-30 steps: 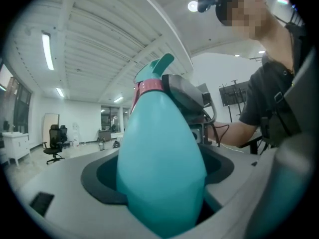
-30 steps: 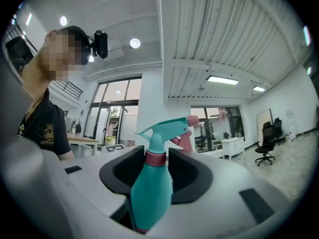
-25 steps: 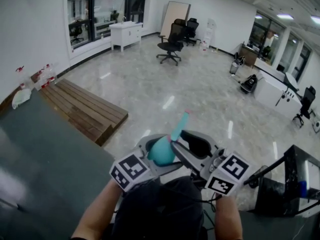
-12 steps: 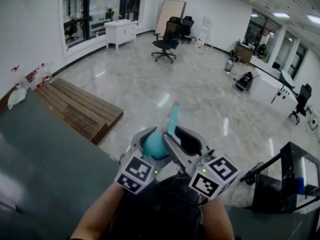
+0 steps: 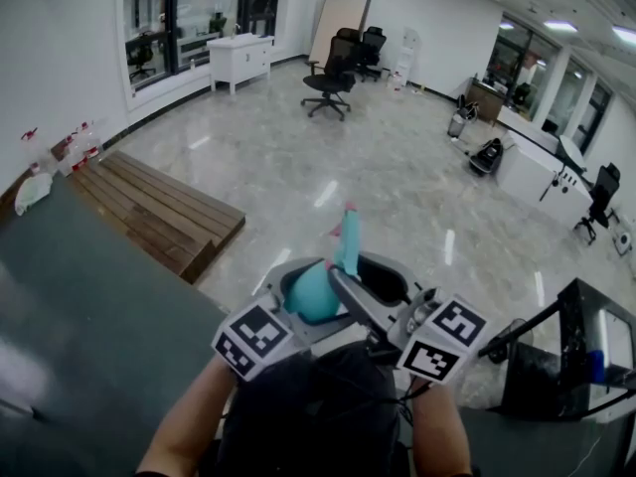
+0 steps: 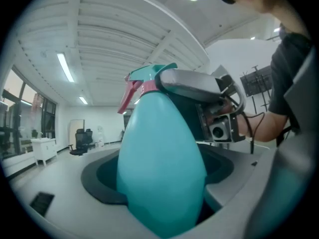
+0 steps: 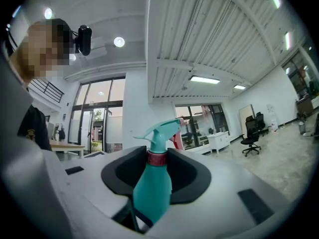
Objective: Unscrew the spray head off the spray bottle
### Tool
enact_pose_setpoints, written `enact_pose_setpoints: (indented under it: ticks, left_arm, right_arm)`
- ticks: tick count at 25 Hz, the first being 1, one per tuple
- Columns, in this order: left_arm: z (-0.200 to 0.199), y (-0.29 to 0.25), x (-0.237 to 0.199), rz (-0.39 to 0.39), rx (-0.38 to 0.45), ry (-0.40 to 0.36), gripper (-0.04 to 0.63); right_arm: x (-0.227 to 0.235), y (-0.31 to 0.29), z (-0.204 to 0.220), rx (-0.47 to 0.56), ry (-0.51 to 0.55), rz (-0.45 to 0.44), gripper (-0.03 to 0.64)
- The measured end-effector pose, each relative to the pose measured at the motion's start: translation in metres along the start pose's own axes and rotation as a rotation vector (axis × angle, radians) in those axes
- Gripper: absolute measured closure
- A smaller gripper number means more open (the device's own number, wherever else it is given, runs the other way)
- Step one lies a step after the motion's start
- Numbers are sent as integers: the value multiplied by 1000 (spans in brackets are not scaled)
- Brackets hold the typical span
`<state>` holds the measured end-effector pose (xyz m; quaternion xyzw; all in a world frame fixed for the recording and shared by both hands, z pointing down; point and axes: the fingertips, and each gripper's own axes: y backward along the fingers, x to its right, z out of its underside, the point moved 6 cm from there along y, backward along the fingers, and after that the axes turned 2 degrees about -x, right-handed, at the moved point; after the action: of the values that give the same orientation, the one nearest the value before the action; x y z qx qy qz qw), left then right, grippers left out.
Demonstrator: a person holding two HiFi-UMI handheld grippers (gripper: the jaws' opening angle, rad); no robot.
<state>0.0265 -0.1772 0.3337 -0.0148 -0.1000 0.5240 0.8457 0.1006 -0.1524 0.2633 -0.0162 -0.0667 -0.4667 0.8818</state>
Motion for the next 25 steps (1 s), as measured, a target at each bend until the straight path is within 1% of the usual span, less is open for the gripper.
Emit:
enact_pose_setpoints:
  ticks: [2, 6, 10, 11, 12, 13, 15, 16, 17, 19, 21, 23, 25]
  left_arm:
    - [-2, 2, 4, 66, 11, 7, 167]
    - [-4, 5, 14, 181, 15, 13, 167]
    - [-7, 13, 23, 329, 37, 16, 167]
    - [-7, 15, 25, 351, 45, 16, 167]
    - [-7, 16, 25, 356, 52, 16, 167]
    - [-7, 16, 24, 343, 57, 17, 167]
    - [-5, 13, 18, 275, 63, 29, 167]
    - [-4, 12, 14, 229, 64, 37, 167]
    - [-4, 11, 9, 179, 64, 42, 167]
    - [-4, 9, 0, 69, 61, 47, 167]
    - [-3, 8, -7, -33, 56, 46, 167]
    - [-1, 6, -9, -111, 42, 32, 167]
    - [2, 3, -8, -161, 17, 7, 167]
  right_arm:
    - [0, 4, -1, -4, -1, -62, 486]
    - [-2, 12, -2, -15, 9, -159, 486]
    - [-10, 15, -3, -17, 36, -290, 485]
    - [-12, 15, -3, -14, 46, -311, 482]
    - [-13, 15, -3, -10, 58, -313, 477]
    - [-14, 15, -3, -6, 71, -295, 471]
    - [-13, 13, -2, 0, 83, -238, 458]
    - [-12, 13, -2, 4, 79, -215, 437]
    - [-11, 12, -3, 10, 70, -193, 430]
    - [-8, 10, -5, 19, 51, -131, 430]
    - [-6, 8, -5, 19, 40, -49, 430]
    - [-8, 4, -2, 18, 36, 21, 431]
    - [-11, 2, 1, 13, 35, 64, 431]
